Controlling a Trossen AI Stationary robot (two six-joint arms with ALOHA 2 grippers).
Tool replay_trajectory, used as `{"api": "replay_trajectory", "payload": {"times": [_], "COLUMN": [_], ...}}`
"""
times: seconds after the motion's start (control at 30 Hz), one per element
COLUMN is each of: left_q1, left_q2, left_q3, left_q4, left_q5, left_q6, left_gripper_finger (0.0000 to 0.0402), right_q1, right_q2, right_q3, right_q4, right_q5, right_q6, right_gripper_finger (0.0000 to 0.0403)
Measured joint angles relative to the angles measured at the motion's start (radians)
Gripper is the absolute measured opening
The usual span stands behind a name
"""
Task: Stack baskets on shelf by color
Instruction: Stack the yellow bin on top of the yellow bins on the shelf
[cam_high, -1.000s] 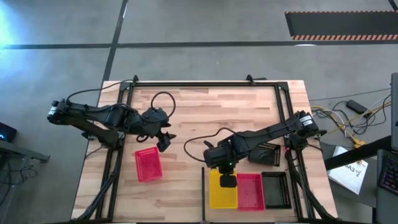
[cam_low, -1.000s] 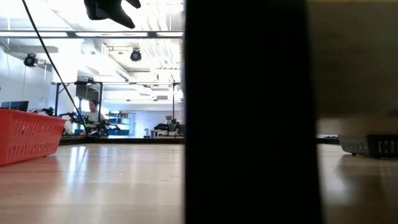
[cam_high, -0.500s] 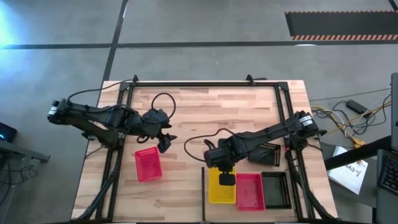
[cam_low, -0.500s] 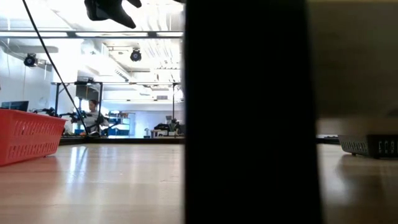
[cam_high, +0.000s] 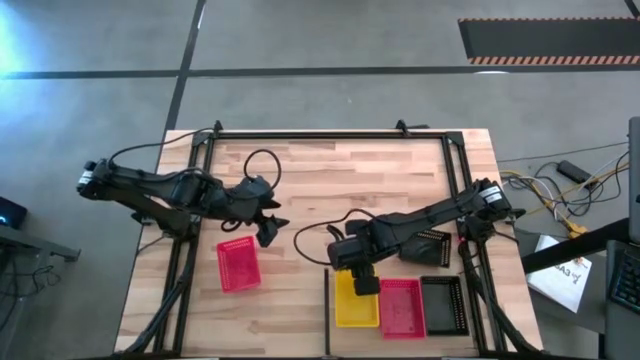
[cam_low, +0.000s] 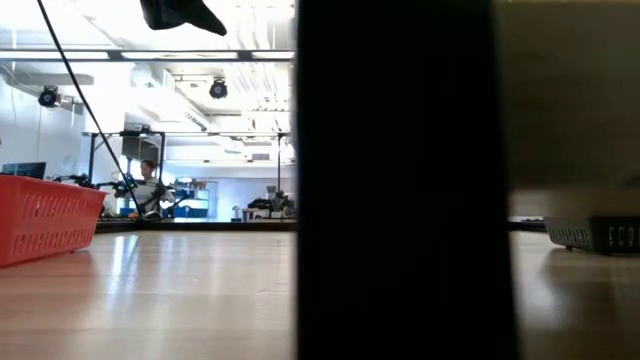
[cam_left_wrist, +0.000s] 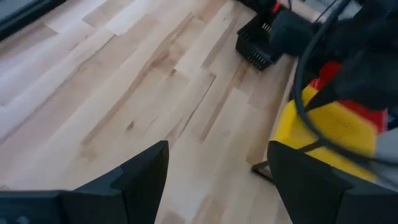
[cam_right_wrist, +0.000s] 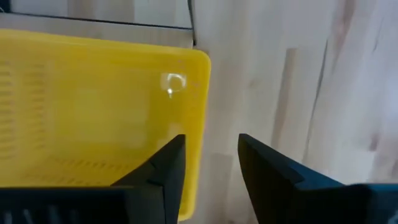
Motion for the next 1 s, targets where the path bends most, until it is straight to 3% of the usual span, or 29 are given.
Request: {"api": "replay_trajectory", "payload": {"times": [0.17, 0.53, 0.77, 1.0], "left_q1": [-0.014, -0.059, -0.06, -0.06], "left_q2": [0.022, 0.093, 0.126, 0.134], "left_q3": [0.0, 0.0, 0.0, 0.0], "left_q4": [0.061, 0.216, 0.315, 0.312], "left_q5": [-0.003, -0.005, -0.011, -0.024], "left_q6": [-0.055, -0.144, -0.144, -0.166], "left_gripper_finger": [0.0258, 0.0258, 0.0258, 0.0258], "right_q1": [-0.009, -0.023, -0.06, -0.091], "right_q2": [-0.003, -0.124, -0.148, -0.11], "right_q3": [-0.075, -0.164, -0.22, -0.331], "right_q4": [0.057, 0.148, 0.157, 0.246], "right_q5": [0.006, -0.062, 0.116, -0.01], "right_q6": [-0.063, -0.046, 0.061, 0.084], "right_gripper_finger": [0.013, 0.0049, 0.0021, 0.0009]}}
